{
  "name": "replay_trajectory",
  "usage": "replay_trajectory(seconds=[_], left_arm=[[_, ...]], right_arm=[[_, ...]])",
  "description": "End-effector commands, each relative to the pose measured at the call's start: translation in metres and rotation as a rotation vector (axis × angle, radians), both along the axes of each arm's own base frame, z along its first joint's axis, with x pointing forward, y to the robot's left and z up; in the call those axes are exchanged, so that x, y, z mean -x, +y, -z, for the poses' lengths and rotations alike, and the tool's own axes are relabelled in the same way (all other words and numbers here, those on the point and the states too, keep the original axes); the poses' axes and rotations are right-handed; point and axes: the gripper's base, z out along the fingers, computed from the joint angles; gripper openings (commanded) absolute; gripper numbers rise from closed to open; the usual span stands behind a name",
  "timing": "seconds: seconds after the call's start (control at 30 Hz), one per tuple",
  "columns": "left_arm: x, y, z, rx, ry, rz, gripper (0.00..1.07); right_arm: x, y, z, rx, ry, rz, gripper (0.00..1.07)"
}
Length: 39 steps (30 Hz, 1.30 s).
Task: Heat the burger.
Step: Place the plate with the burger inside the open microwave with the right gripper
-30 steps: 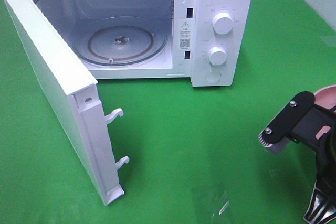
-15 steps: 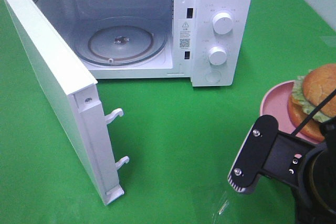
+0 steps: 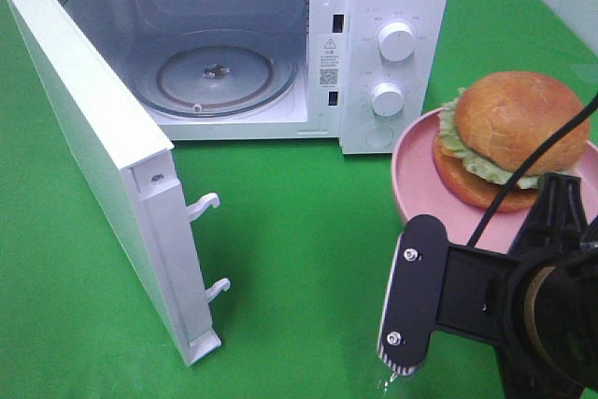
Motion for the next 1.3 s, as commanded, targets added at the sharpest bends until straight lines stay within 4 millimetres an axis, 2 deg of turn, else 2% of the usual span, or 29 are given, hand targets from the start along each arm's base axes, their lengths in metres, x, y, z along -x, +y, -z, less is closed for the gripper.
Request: replay_trajectory(seconds=[0.03,0.1,0.2,0.23,0.47,0.53,0.7,0.9,1.03,1.3], left_arm=[[0.002,0.000,0.000,0.005,-0.027,0.001,0.98],[0.002,0.000,0.000,0.005,-0.027,0.001,0.98],[0.002,0.000,0.000,0.005,-0.027,0.001,0.98],[0.002,0.000,0.000,0.005,-0.027,0.001,0.98],[0.002,0.000,0.000,0.005,-0.027,0.001,0.98],[0.002,0.000,0.000,0.005,-0.027,0.001,0.98],[0.002,0.000,0.000,0.005,-0.027,0.001,0.98],[0.002,0.000,0.000,0.005,-0.027,0.001,0.98],[0.002,0.000,0.000,0.005,-0.027,0.001,0.98],[0.002,0.000,0.000,0.005,-0.027,0.001,0.98]], right_arm=[[-0.004,0.003,-0.005,0.040,-0.059,-0.126,0.00],[-0.005,0.010,-0.005,0.035,-0.066,-0.242,0.00],[-0.005,0.011,-0.005,0.034,-0.068,-0.270,0.00],[-0.006,0.016,-0.006,0.036,-0.085,-0.348,0.00],[-0.006,0.023,-0.008,0.039,-0.116,-0.476,0.00],[-0.007,0.027,-0.009,0.068,-0.129,-0.588,0.01],[-0.008,0.029,-0.008,0.093,-0.126,-0.663,0.00],[-0.025,0.021,-0.007,0.130,-0.118,-0.708,0.01],[-0.041,0.013,-0.006,0.170,-0.109,-0.802,0.00],[-0.058,0.000,-0.005,0.168,-0.091,-0.858,0.00]])
